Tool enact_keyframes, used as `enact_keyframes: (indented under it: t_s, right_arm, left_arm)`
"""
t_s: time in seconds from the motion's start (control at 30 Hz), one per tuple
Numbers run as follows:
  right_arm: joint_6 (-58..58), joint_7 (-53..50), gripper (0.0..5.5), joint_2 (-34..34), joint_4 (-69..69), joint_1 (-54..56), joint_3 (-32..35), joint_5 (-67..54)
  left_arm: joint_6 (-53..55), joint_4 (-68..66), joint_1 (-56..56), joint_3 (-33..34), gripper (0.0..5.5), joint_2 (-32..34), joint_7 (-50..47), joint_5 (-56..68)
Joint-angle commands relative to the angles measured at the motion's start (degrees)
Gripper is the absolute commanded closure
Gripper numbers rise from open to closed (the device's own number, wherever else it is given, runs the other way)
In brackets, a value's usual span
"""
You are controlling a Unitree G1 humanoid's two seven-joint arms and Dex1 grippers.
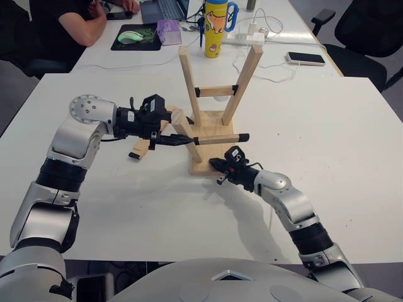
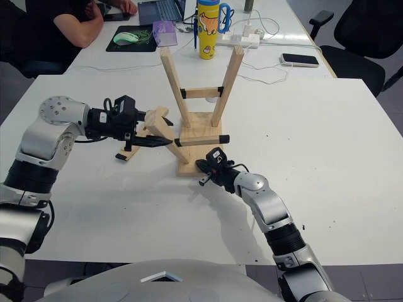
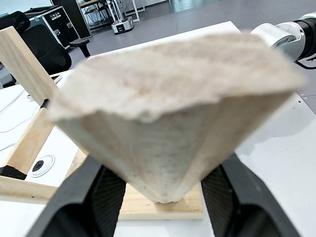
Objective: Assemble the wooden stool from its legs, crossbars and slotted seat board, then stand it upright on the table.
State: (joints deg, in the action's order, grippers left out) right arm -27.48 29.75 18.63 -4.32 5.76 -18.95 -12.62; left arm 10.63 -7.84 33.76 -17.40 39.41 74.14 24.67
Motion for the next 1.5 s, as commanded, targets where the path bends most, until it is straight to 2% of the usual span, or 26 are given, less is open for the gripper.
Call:
enact_keyframes:
  t_s: [0.03,0.1,0.13,0.27,0.4,0.53,0.6,0.67,0.8,0.87,0.93,1.0,1.1,1.33,1.37,1.43,1.5]
  right_arm:
    - [-4.43,-0.4,5.5,1.1,5.73,-3.78,-3.4,3.82]
    - [-4.37,-0.45,5.5,0.97,5.99,-3.57,-3.36,4.11]
    - [-4.36,-0.47,5.5,0.88,6.08,-3.5,-3.28,4.18]
    - [-3.98,-0.92,5.5,0.64,6.29,-3.59,-2.9,4.32]
    - [-3.15,-0.98,5.5,0.92,6.9,-3.24,-2.73,4.69]
    - [-2.4,-2.02,5.5,1.17,6.69,-4.68,-1.63,4.56]
    - [-2.16,-2.57,5.5,1.01,6.66,-5.44,-1.25,4.54]
    - [-1.94,-2.89,5.5,0.59,7.04,-5.88,-1.07,4.54]
    - [-1.43,-3.05,5.5,-0.1,8.2,-5.67,-1.32,4.66]
    - [-1.07,-2.82,5.5,-0.21,8.88,-5.47,-1.65,4.95]
    - [-0.71,-2.57,5.5,-0.24,9.54,-5.29,-2.09,5.24]
    - [-0.4,-2.47,5.5,-0.29,10.03,-5.04,-2.43,5.39]
    - [-0.05,-2.39,5.5,-0.13,10.44,-4.84,-2.76,5.54]
    - [0.02,-2.17,5.5,-0.05,10.64,-4.52,-3.06,5.58]
    - [-0.07,-2.22,5.5,-0.06,10.5,-4.56,-3.0,5.51]
    - [-0.21,-2.24,5.5,-0.14,10.38,-4.49,-2.99,5.46]
    - [-0.27,-2.21,5.5,-0.36,10.44,-4.31,-3.1,5.54]
  left_arm:
    - [4.25,-6.41,-10.45,-11.06,3.44,-0.21,-0.11,-11.11]
    - [4.09,-7.28,-9.48,-8.19,3.44,-1.72,-1.82,-8.84]
    - [3.54,-7.37,-9.23,-6.29,3.08,-2.56,-2.9,-7.42]
    - [4.53,-2.12,-10.07,2.77,2.57,-4.8,-5.74,0.05]
    - [14.39,17.7,-19.49,16.4,2.0,0.95,-10.7,10.96]
    - [26.36,25.42,-21.49,33.13,1.96,8.22,-14.74,24.33]
    - [31.15,26.05,-15.21,38.09,2.14,8.85,-20.02,33.19]
    - [33.24,26.35,-5.44,39.35,2.35,6.3,-28.41,42.58]
    - [29.8,25.72,7.37,37.13,2.99,-2.23,-40.23,47.1]
    - [26.84,26.18,10.98,32.93,3.24,-9.59,-44.37,45.08]
    - [25.73,26.63,11.68,29.18,3.42,-13.69,-45.77,43.12]
    - [25.31,28.16,11.88,27.59,3.75,-15.68,-46.88,42.77]
    - [23.5,29.83,14.38,28.52,4.21,-17.81,-48.76,43.38]
    - [25.04,29.63,11.85,30.26,5.29,-13.98,-47.66,42.49]
    - [26.8,29.85,9.18,27.9,5.43,-12.35,-45.77,40.53]
    - [30.06,30.46,1.14,18.17,5.49,-7.53,-40.99,32.76]
    - [26.33,29.48,-7.26,-1.39,5.49,-0.12,-36.89,13.76]
